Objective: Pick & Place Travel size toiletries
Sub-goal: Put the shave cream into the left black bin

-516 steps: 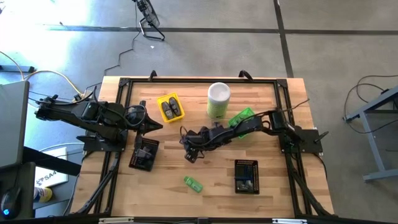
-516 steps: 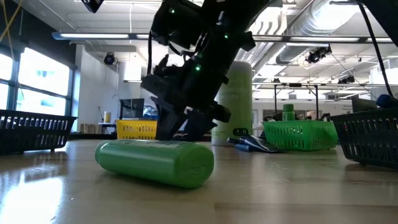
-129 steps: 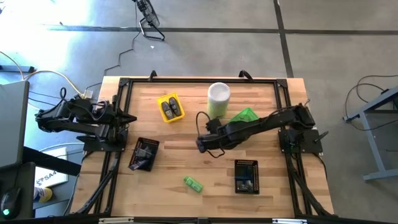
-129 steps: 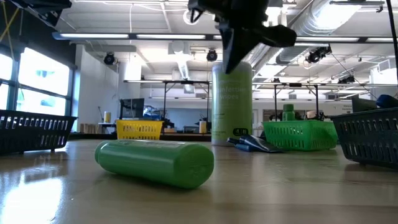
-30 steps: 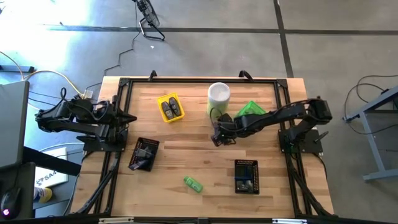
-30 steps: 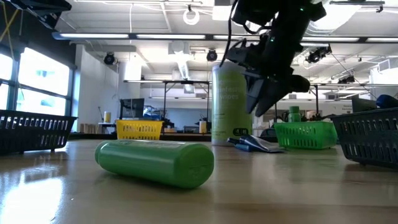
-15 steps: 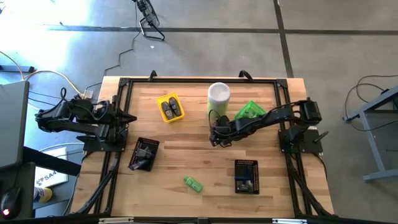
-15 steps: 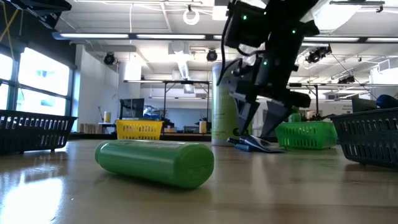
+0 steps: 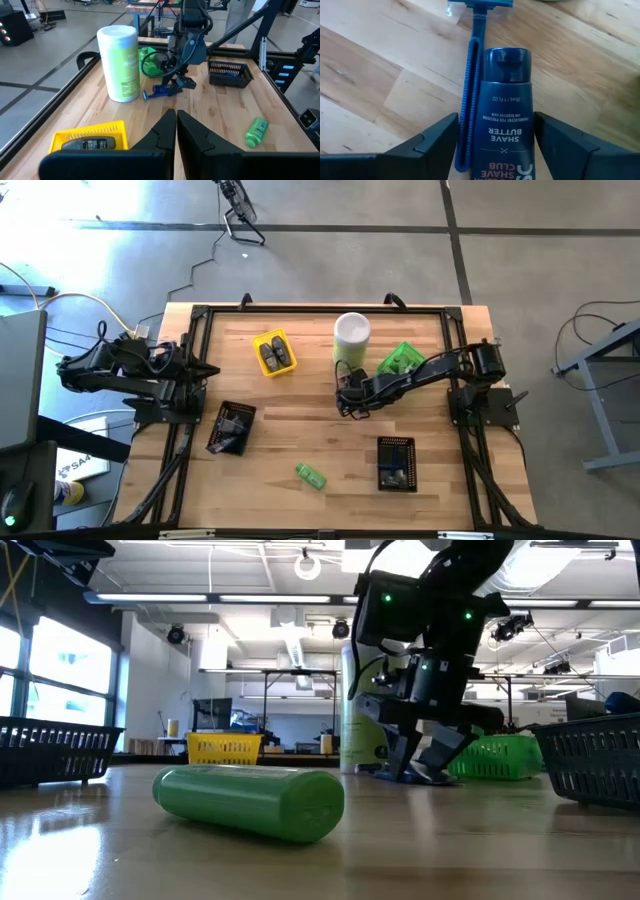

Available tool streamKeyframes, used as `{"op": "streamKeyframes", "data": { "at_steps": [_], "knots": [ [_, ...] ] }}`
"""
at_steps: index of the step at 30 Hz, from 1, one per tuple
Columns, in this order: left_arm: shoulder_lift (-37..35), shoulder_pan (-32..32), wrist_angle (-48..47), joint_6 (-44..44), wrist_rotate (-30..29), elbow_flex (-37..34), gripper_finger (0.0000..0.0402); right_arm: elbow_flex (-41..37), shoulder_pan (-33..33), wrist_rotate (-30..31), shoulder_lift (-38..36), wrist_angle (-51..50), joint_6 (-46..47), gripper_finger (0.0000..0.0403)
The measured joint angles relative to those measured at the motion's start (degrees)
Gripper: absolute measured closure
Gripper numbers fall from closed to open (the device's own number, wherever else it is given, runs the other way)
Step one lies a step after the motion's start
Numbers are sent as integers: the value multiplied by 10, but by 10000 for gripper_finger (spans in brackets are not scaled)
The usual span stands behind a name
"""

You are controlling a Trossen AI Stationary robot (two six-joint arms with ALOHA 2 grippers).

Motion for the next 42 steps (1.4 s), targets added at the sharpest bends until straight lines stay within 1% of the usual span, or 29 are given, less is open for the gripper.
{"op": "streamKeyframes", "data": {
  "at_steps": [6, 12, 18, 26, 29, 32, 36, 42],
  "knots": [
    [0, 0, 0, 0, 0, 0, 391, 0, 0, -2, 0, 1, 2, 170],
    [0, 0, 0, 0, 0, 0, 391, 0, 0, -20, -3, 7, -3, 165],
    [0, 0, 0, 0, 0, 0, 391, 0, 0, -42, -4, 25, -17, 146],
    [0, 0, 0, 0, 0, 0, 391, 1, -1, -54, -5, 33, -18, 99],
    [0, 0, 0, 0, 0, 0, 391, 4, -1, -72, -20, 24, -18, 92],
    [0, 0, 0, 0, 0, 0, 391, 8, -6, -63, -49, 17, -29, 96],
    [0, 0, 0, 0, 0, 0, 391, 8, -12, -20, -74, -34, -31, 110],
    [0, 0, 0, 0, 0, 0, 391, 8, -17, -21, -69, -19, -31, 128]
  ]
}}
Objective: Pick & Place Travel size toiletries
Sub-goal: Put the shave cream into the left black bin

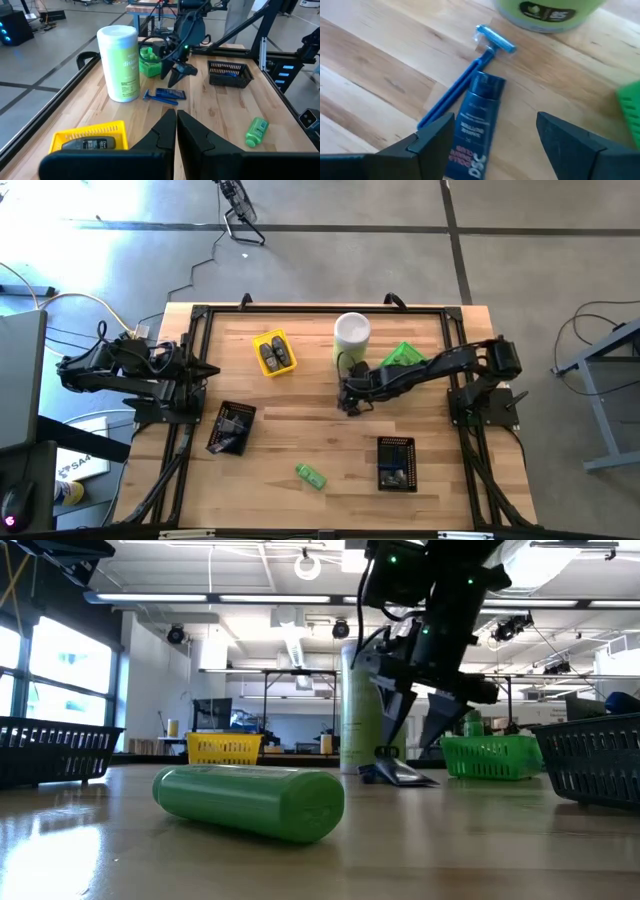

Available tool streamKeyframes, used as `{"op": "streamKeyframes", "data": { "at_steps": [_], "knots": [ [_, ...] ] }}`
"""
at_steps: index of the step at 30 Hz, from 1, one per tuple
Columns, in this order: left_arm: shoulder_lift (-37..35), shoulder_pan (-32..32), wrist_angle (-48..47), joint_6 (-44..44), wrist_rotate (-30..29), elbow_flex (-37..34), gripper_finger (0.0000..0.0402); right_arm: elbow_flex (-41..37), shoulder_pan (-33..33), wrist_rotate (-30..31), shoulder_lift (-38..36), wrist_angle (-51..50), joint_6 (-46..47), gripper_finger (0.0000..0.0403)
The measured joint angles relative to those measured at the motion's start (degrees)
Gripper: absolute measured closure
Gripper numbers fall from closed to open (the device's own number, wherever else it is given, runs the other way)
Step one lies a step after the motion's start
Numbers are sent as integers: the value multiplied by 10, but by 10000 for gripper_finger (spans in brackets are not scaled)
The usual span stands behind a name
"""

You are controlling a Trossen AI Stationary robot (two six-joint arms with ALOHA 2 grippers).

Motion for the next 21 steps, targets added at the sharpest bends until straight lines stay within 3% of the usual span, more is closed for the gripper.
{"op": "streamKeyframes", "data": {
  "at_steps": [21],
  "knots": [
    [0, 0, -4, 0, 0, 0, 391, 0, 4, -12, 53, 56, 3, 143]
  ]
}}
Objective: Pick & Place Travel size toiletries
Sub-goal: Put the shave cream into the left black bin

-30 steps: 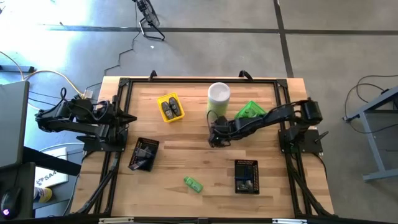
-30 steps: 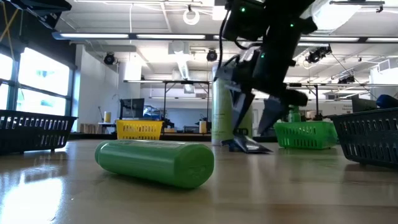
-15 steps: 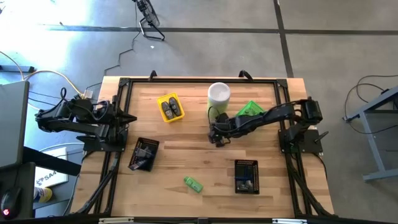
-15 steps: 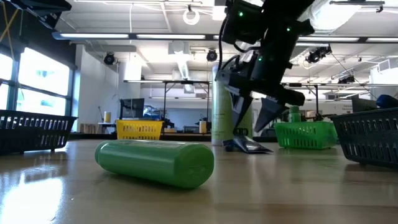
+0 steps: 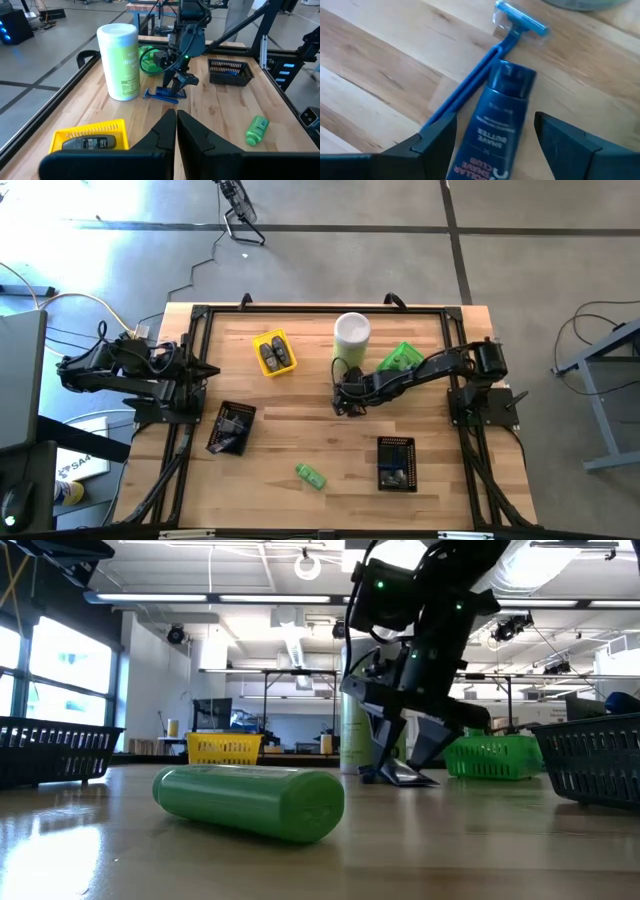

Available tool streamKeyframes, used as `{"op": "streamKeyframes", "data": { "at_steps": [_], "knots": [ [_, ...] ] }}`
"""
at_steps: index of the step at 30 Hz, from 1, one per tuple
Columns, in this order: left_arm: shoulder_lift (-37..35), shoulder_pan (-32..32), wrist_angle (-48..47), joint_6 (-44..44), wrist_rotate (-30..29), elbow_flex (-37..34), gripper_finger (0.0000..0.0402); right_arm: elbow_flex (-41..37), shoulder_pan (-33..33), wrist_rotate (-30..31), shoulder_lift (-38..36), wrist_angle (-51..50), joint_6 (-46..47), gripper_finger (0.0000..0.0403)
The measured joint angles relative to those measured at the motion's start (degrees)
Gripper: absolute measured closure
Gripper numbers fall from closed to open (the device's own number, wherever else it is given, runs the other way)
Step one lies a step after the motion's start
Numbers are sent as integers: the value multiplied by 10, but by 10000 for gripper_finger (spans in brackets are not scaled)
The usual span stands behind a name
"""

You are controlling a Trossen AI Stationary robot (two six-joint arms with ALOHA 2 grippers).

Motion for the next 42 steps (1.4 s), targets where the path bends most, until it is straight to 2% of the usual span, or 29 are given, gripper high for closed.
{"op": "streamKeyframes", "data": {
  "at_steps": [17, 31, 42],
  "knots": [
    [0, 0, 0, 0, 0, 0, 391, 1, 0, -8, 24, 8, 15, 175],
    [0, 0, 0, 0, 0, 0, 391, 0, 4, -11, 23, 0, 25, 275],
    [0, 0, 0, 0, 0, 0, 391, -2, 31, -24, -24, -2, 19, 297]
  ]
}}
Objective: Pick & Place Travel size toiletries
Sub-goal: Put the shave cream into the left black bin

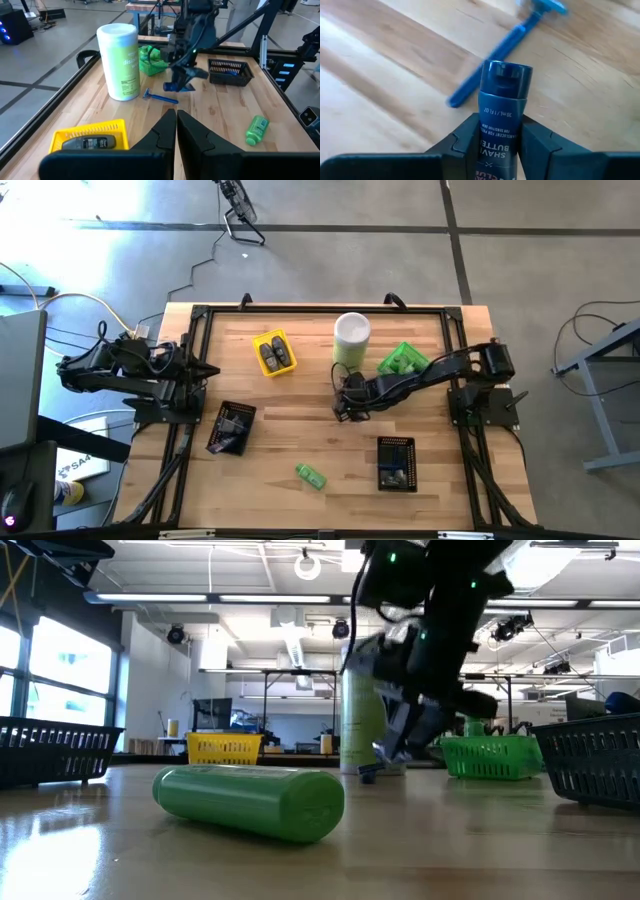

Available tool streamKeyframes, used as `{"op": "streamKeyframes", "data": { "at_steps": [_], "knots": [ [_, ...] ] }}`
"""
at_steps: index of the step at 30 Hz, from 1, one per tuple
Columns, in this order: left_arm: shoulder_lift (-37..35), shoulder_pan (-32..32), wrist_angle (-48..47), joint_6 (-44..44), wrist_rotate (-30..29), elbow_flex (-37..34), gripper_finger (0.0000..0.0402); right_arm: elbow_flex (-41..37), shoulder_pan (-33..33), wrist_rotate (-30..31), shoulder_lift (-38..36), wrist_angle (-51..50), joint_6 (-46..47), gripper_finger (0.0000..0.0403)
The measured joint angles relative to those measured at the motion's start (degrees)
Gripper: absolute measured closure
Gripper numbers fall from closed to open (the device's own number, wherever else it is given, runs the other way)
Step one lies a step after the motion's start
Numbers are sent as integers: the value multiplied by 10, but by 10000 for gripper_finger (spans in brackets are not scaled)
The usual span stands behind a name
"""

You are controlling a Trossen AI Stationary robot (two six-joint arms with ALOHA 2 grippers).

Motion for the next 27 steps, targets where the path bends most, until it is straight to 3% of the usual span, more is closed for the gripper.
{"op": "streamKeyframes", "data": {
  "at_steps": [4, 12, 27],
  "knots": [
    [0, 0, 0, 0, 0, 0, 391, 0, 13, 4, -39, 19, -10, 298],
    [0, 0, 18, -60, 1, 0, 391, 2, 31, 23, -113, 153, -75, 298],
    [12, 0, 109, -62, 1, 0, 391, 2, 27, 41, -126, 503, -275, 298]
  ]
}}
